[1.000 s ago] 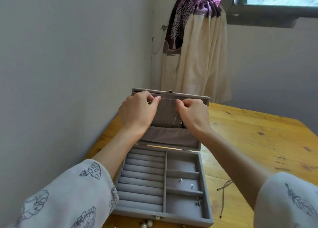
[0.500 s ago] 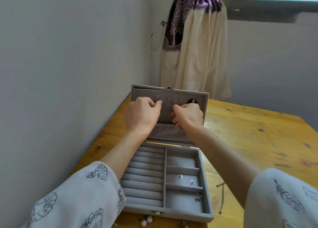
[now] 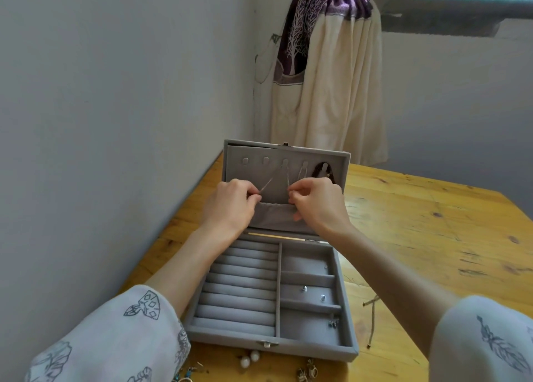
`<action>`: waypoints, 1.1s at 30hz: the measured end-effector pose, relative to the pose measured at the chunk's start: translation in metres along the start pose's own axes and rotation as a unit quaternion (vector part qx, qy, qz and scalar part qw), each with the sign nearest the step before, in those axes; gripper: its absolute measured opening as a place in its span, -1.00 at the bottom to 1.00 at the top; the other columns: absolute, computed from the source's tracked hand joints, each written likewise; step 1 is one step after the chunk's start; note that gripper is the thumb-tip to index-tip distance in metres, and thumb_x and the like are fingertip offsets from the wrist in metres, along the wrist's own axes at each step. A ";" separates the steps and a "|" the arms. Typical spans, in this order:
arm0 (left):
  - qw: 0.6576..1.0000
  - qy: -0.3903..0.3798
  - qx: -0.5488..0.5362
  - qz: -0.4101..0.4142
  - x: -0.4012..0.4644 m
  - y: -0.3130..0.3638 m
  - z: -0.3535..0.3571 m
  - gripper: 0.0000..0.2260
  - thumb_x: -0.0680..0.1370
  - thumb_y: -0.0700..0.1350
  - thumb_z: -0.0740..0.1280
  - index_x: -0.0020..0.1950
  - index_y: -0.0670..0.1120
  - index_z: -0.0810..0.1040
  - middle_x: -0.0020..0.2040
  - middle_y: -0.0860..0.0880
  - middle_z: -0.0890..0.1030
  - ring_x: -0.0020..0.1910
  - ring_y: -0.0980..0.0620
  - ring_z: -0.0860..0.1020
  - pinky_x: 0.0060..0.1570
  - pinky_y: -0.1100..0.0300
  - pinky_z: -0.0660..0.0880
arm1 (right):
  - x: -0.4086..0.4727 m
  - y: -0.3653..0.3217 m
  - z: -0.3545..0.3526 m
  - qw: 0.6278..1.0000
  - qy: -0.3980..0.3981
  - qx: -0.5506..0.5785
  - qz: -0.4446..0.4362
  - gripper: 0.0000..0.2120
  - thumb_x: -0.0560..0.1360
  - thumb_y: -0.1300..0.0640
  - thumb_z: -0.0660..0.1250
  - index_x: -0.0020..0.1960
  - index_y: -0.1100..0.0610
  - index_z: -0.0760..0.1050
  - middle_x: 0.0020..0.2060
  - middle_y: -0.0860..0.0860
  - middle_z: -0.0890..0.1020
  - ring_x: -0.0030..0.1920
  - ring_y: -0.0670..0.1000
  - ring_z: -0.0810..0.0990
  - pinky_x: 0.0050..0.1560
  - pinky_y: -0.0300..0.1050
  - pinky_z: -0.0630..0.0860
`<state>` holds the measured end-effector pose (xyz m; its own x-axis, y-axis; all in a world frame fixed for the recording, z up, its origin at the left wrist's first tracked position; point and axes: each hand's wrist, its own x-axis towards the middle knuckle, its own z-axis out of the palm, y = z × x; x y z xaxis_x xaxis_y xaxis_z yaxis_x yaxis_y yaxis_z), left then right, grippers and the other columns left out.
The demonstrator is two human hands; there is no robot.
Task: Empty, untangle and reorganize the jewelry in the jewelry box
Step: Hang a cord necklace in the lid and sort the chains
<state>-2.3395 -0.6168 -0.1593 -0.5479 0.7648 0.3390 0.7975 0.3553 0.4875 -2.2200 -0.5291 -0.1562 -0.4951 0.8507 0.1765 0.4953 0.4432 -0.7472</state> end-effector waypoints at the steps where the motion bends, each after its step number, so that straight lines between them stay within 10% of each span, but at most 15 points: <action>1: 1.000 0.000 0.003 -0.004 0.000 0.000 -0.002 -0.84 0.53 -0.07 0.29 0.01 -0.07 0.63 -0.09 -0.04 0.66 -0.09 -0.01 0.58 -0.19 0.21 0.42 | 0.000 -0.001 0.001 1.000 0.000 -0.020 -0.013 -0.80 0.48 0.16 0.24 -0.02 0.03 0.62 -0.12 0.05 0.69 -0.15 0.16 0.64 -0.01 0.05 0.56; 6: 0.999 -0.004 0.014 -0.037 -0.001 0.003 -0.005 -0.85 0.54 0.00 0.27 -0.05 0.00 0.60 -0.53 0.12 0.43 -0.56 0.16 0.49 -0.52 0.38 0.25 | -0.004 -0.001 0.008 0.996 0.027 -0.072 -0.041 -0.79 0.53 0.10 0.19 0.04 0.01 0.58 -0.13 0.07 0.68 -0.13 0.17 0.64 -0.02 0.02 0.55; 14: 0.997 -0.024 0.055 -0.040 0.003 0.012 -0.007 -0.73 0.50 0.13 0.29 -0.07 -0.06 0.56 -0.36 0.02 0.55 -0.48 0.08 0.53 -0.44 0.26 0.38 | -0.005 0.001 0.016 0.995 0.057 -0.080 -0.027 -0.75 0.55 -0.07 0.16 -0.05 0.11 0.45 -0.25 0.09 0.64 -0.24 0.16 0.63 -0.12 0.03 0.54; 23: 0.952 -0.129 -0.233 -0.150 0.013 0.011 -0.006 -0.81 0.56 -0.21 0.21 0.15 -0.19 0.50 -0.07 -0.10 0.65 -0.50 0.11 0.56 -0.61 0.39 0.36 | -0.022 0.006 0.015 0.998 0.029 -0.038 -0.036 -0.76 0.58 0.03 0.06 -0.03 0.16 0.40 -0.27 0.15 0.61 -0.25 0.21 0.62 -0.15 0.14 0.53; 29: 0.993 -0.087 -0.053 -0.058 0.004 0.014 -0.007 -0.75 0.51 -0.22 0.18 0.12 -0.05 0.54 0.04 -0.07 0.62 -0.01 -0.03 0.56 0.03 0.04 0.53 | -0.030 0.011 0.010 0.991 0.015 -0.103 -0.089 -0.78 0.57 0.08 0.10 -0.03 0.17 0.47 -0.25 0.16 0.64 -0.20 0.22 0.59 -0.22 -0.02 0.48; 33: 0.989 -0.140 0.045 -0.032 0.002 0.011 -0.013 -0.78 0.49 -0.07 0.30 0.12 0.00 0.56 0.07 -0.02 0.61 0.08 -0.03 0.54 0.07 0.01 0.51 | -0.034 0.012 0.011 0.984 -0.011 -0.131 -0.118 -0.77 0.55 0.13 0.13 0.05 0.13 0.53 -0.09 0.09 0.65 -0.06 0.15 0.57 -0.18 -0.09 0.42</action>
<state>-2.3358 -0.6182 -0.1428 -0.5168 0.8534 0.0683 0.7895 0.4443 0.4234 -2.2046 -0.5554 -0.1781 -0.6314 0.7110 0.3094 0.5304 0.6871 -0.4966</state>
